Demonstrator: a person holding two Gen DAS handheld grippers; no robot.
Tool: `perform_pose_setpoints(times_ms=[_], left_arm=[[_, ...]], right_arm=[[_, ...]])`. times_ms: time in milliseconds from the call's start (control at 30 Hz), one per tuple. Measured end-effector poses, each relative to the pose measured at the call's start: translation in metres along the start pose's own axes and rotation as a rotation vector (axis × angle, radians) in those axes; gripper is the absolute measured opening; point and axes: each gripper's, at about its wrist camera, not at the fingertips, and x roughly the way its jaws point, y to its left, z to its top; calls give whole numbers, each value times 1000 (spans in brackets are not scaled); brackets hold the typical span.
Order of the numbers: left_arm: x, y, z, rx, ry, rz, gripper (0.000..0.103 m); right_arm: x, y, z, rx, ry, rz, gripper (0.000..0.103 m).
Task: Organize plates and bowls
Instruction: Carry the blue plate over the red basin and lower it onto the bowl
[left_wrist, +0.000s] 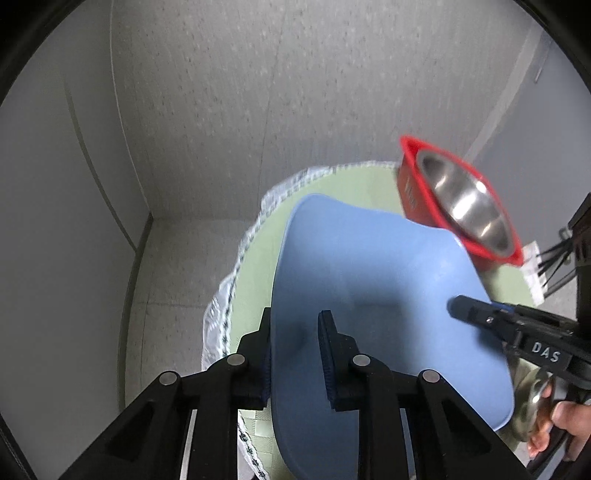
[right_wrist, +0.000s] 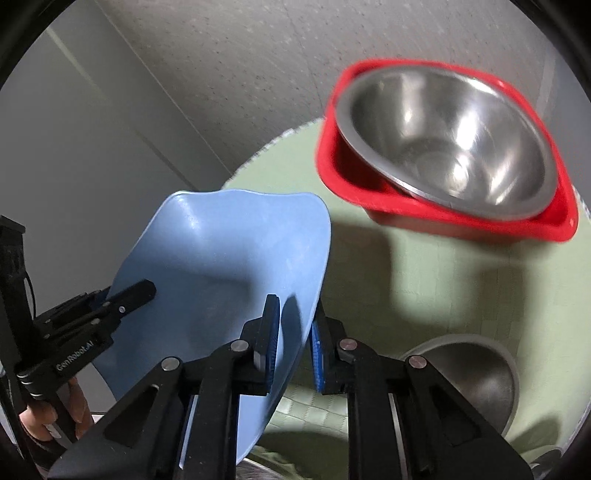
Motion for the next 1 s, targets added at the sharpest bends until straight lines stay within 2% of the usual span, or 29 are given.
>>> perform_pose_setpoints(times_ms=[200, 300, 433, 533, 667, 867, 1000], left_arm=[[-43, -6, 11, 12, -100, -9, 18], [-60, -22, 19, 38, -144, -29, 18], [-63, -56, 38, 98, -172, -64, 18], [-53, -90, 57, 139, -163, -128, 18], [-30, -128, 75, 198, -160, -154, 18], [23, -159, 100, 243, -94, -152, 18], [58, -170, 109, 253, -42, -127, 18]], right_arm=[[-44, 12, 5, -34, -81, 24, 15], [-74, 10, 9, -40, -142, 31, 15], [-108, -5, 20, -28, -217, 7, 15], [-127, -30, 35, 1, -257, -32, 15], [-136, -69, 51, 50, -281, -76, 15], [-127, -126, 70, 111, -270, -122, 15], [-102, -152, 86, 142, -232, -133, 15]])
